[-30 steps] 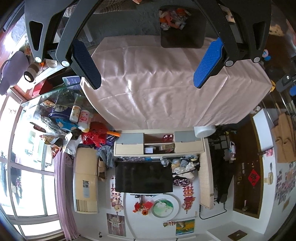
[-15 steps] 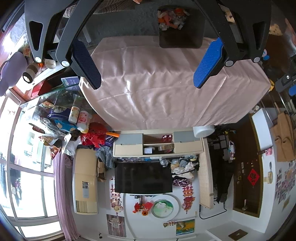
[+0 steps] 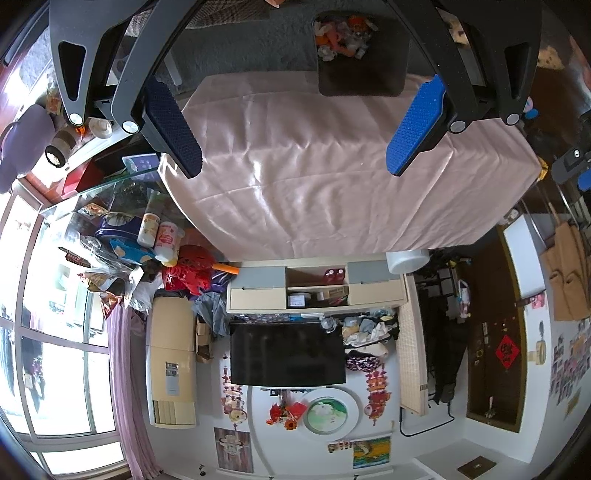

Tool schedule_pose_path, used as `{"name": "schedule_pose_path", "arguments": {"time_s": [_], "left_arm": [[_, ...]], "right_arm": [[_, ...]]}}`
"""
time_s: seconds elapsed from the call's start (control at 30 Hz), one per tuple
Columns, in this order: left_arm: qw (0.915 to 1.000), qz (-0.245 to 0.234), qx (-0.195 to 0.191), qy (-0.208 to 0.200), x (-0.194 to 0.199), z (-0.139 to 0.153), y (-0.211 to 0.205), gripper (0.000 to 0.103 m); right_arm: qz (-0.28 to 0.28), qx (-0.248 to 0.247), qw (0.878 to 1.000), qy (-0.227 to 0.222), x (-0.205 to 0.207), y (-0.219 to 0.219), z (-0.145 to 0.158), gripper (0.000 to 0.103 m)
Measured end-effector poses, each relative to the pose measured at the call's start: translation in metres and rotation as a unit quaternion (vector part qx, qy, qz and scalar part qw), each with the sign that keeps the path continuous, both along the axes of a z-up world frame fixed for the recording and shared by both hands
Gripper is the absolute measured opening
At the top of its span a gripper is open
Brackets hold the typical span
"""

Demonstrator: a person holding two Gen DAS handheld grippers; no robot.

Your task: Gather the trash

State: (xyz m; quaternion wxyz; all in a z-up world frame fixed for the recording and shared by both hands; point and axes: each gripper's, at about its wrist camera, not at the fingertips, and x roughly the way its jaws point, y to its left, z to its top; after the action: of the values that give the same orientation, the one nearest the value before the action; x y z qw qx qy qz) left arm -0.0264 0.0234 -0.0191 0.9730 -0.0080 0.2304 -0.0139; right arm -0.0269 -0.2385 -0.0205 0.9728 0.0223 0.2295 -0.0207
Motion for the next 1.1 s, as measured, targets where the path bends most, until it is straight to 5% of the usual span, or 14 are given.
{"name": "schedule_pose_path", "arguments": {"time_s": [1.1], "left_arm": [[1.0, 0.001, 0.0, -0.001, -0.0006, -0.0001, 0.0022, 0.095]], "right_arm": [[0.0, 0.003, 1.0, 0.003, -0.0005, 0.0021, -0.0014, 0.1]]}}
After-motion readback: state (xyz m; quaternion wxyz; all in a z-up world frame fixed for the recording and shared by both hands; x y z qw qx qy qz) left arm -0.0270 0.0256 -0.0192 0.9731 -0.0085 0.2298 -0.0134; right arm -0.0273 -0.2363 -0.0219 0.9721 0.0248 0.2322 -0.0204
